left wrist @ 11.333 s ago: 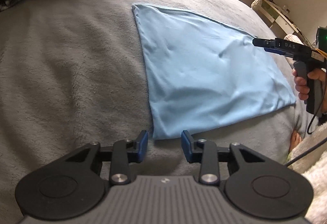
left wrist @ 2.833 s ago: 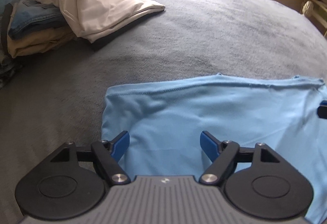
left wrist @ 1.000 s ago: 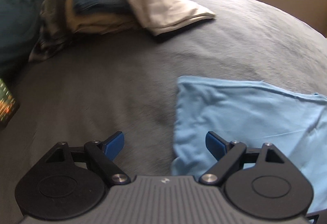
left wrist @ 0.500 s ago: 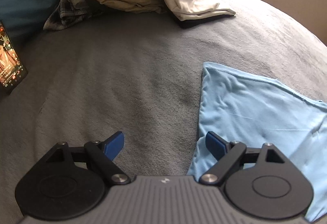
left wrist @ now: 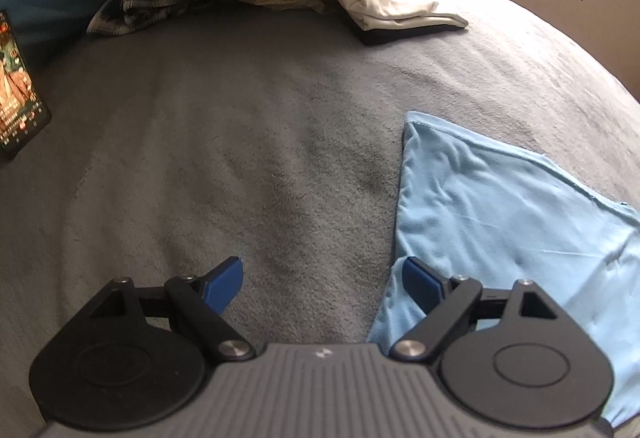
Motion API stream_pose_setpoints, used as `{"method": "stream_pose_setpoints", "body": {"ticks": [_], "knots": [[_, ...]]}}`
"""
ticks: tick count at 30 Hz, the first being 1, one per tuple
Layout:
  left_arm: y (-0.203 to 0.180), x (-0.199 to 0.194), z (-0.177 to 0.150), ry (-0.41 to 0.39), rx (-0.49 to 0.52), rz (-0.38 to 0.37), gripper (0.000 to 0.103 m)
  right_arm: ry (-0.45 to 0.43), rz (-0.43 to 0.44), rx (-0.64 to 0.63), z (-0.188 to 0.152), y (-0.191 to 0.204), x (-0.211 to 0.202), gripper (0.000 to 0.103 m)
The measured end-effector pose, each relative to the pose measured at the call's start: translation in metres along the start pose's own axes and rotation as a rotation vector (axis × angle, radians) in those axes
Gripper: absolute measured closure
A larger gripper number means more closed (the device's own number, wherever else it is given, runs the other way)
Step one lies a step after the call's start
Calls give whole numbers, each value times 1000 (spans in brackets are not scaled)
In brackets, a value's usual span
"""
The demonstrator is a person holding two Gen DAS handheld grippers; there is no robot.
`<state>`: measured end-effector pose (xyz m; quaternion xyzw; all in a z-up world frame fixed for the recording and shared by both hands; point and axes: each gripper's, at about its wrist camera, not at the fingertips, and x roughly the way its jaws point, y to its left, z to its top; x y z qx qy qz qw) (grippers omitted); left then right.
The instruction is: Fold clothes
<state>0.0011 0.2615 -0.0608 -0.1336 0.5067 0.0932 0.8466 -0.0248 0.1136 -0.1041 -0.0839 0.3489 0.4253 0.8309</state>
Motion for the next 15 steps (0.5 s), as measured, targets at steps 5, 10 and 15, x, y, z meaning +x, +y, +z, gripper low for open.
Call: {"method": "stream_pose_setpoints", "body": {"ticks": [5, 10, 15], "knots": [[11, 8, 5, 51, -83, -90, 16, -77, 75, 272, -6, -37, -18, 101], [22, 17, 5, 108, -200, -184, 17, -158, 143, 514, -13, -72, -36, 101], [26, 19, 6, 125, -237, -234, 17, -233, 165, 570, -12, -77, -47, 101]]}}
